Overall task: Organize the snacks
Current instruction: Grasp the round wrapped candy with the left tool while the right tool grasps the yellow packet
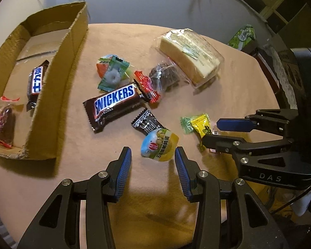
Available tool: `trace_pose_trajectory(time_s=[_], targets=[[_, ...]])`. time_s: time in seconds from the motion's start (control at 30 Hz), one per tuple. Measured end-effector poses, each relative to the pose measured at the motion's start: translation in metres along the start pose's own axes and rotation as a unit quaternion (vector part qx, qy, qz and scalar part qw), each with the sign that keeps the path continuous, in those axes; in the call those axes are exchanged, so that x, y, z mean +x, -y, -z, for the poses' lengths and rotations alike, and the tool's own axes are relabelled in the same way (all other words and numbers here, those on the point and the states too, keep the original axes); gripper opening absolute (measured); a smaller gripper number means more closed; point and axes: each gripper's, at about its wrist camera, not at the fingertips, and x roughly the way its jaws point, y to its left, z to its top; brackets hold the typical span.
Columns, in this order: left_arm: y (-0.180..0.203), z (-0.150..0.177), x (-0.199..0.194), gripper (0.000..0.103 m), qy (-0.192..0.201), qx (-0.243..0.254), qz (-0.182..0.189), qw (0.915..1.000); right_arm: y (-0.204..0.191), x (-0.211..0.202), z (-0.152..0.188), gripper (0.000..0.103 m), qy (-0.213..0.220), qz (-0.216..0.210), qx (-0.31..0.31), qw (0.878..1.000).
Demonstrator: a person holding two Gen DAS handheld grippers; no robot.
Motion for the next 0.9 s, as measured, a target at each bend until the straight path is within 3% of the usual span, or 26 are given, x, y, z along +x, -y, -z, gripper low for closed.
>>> trace_pose_trajectory(time_s=[0.43, 0.57, 0.67, 0.9], targets=[[0.009, -0.003, 0.023, 0.042, -0.008, 0.021, -0.018, 0.9996, -0.019, 0.02, -0.013, 0.035, -0.013, 0.021, -0.014, 1.0], [0.011, -0.005, 0.026, 0.042, -0.001, 0.027, -0.024, 0.9993, -0.022, 0.021, -0.014, 0.027, -0.014, 0.024, -0.012, 1.0], [0.012, -0.005, 0.028, 0.033, 0.004, 0.029, -0.025, 0.9993, -0.023, 0.019, -0.013, 0.025, -0.013, 0.02, -0.005, 1.0], [0.004, -0.001, 0.022, 0.03, 0.01, 0.022, -0.017, 0.9996, -0.014, 0.013, -0.01, 0.025, -0.008, 0.008, 0.01, 1.0]])
